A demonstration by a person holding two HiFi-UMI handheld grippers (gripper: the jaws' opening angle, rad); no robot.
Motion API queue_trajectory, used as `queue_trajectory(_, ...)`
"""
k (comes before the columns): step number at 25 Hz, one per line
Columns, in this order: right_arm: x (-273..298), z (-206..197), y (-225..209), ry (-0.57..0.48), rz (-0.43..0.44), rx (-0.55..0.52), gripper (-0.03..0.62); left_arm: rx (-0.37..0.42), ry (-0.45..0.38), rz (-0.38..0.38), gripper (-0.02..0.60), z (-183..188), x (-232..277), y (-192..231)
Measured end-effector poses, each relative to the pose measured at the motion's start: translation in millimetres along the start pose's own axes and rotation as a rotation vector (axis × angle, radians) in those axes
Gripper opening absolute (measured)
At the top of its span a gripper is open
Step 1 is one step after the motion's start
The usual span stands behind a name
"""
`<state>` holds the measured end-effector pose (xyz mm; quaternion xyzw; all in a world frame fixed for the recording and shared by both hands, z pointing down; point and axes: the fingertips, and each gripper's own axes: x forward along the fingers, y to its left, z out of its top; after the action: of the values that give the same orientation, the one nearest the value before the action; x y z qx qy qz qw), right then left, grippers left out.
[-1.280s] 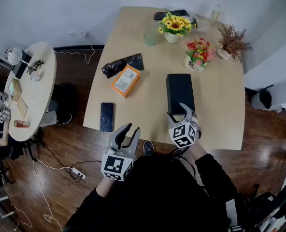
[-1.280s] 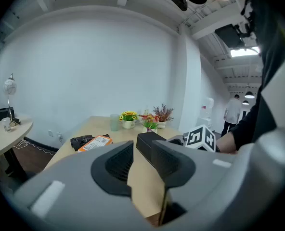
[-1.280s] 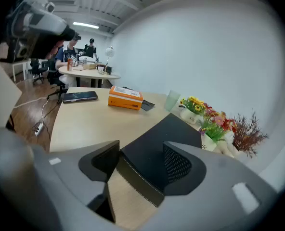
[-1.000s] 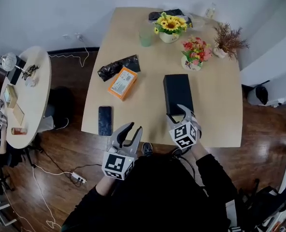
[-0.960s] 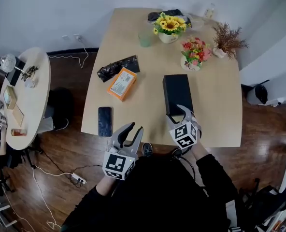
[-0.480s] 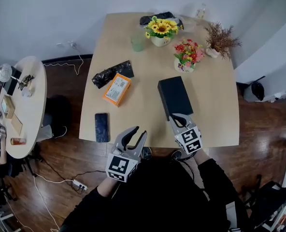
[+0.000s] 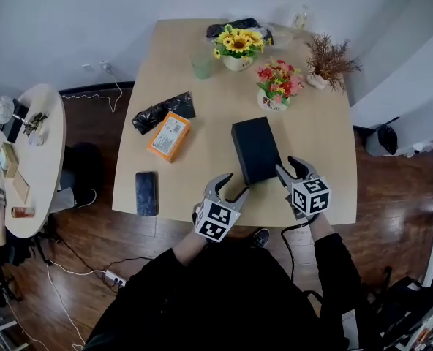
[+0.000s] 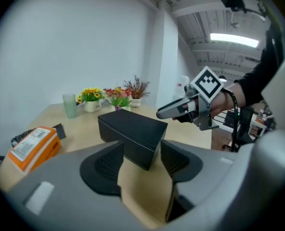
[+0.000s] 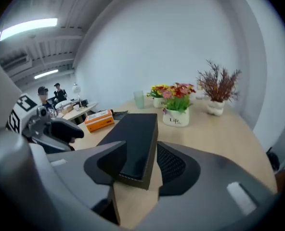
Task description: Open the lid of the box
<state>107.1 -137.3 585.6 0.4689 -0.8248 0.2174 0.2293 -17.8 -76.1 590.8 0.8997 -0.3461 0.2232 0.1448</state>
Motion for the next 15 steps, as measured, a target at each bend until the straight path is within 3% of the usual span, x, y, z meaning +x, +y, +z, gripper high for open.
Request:
queue_trajectory(1, 1.3, -5.4, -5.4, 0.02, 0.026, 0.049, 0.203, -0.006, 0.021, -0.012, 0.259, -1.9, 14.5, -5.4)
queue_trajectory(3, 4.6, -16.7, -5.3, 0.065, 0.102, 0.13, 0.213, -0.017, 0.047, -0.016, 0.293, -2.2, 34.8, -13.8)
queue_trajectory(6, 7.5, -28.2, 8.4, 0.104, 0.196, 0.19, 0.18, -0.039, 0.042, 0.017, 0.291, 4.2, 48.1, -16.7)
queue_trajectory(9, 7.2, -27.5, 12.2, 0.096, 0.205, 0.189, 0.17, -0.043, 0.047, 0.066, 0.268, 8.0, 53.1, -11.0)
queue_trajectory(15, 6.2, -30.7, 14.2, 0.117, 0.24, 0.2, 0.164, 0.084, 0.064, 0.107, 0.239, 9.5, 51.5, -9.4)
